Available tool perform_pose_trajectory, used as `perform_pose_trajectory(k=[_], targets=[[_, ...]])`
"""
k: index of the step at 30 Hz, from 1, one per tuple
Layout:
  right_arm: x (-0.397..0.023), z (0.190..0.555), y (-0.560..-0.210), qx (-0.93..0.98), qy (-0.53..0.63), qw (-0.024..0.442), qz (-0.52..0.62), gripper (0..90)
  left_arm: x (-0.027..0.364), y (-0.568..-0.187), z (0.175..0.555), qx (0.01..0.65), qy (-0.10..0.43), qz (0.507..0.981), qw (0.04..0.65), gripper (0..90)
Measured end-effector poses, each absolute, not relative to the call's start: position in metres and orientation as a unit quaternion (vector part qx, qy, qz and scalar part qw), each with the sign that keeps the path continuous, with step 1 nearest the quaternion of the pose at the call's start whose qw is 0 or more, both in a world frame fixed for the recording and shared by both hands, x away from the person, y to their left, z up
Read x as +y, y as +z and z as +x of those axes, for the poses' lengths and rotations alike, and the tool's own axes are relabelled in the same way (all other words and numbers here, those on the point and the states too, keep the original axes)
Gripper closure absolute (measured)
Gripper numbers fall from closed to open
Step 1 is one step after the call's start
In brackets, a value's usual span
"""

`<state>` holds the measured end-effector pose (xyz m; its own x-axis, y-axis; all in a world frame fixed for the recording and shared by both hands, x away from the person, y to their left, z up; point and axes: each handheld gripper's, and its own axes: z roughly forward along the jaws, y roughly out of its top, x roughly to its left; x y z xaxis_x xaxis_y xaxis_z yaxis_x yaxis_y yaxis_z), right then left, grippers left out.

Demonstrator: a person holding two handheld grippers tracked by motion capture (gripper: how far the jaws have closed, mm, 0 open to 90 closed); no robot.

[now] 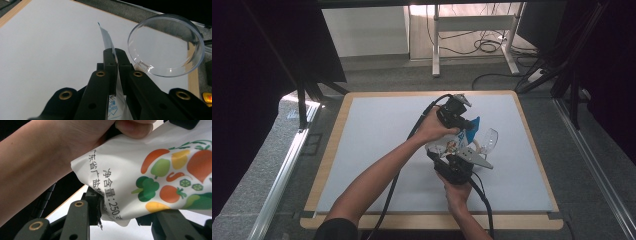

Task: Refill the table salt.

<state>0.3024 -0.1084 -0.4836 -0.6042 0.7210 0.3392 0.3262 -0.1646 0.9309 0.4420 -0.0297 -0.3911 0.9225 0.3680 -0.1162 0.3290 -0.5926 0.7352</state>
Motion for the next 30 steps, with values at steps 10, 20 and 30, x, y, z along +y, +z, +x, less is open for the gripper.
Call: perform_pose_trajectory(k=[10,20,30], targets=[[-0.1086,0.3028,-0.4839,0.628,0.639,0.154,0.416,62.9,-0.0308,-0.3919,0.4414,0.195,0.024,0.893,0.405,89.5],[-0.1087,0.3028,-0.4842,0.629,0.639,0.154,0.415,62.9,-0.0314,-0.3921,0.4410,0.193,0.026,0.894,0.404,89.5],[-0.1092,0.3032,-0.4844,0.628,0.641,0.154,0.414,63.0,-0.0313,-0.3918,0.4409,0.193,0.026,0.893,0.405,89.5]])
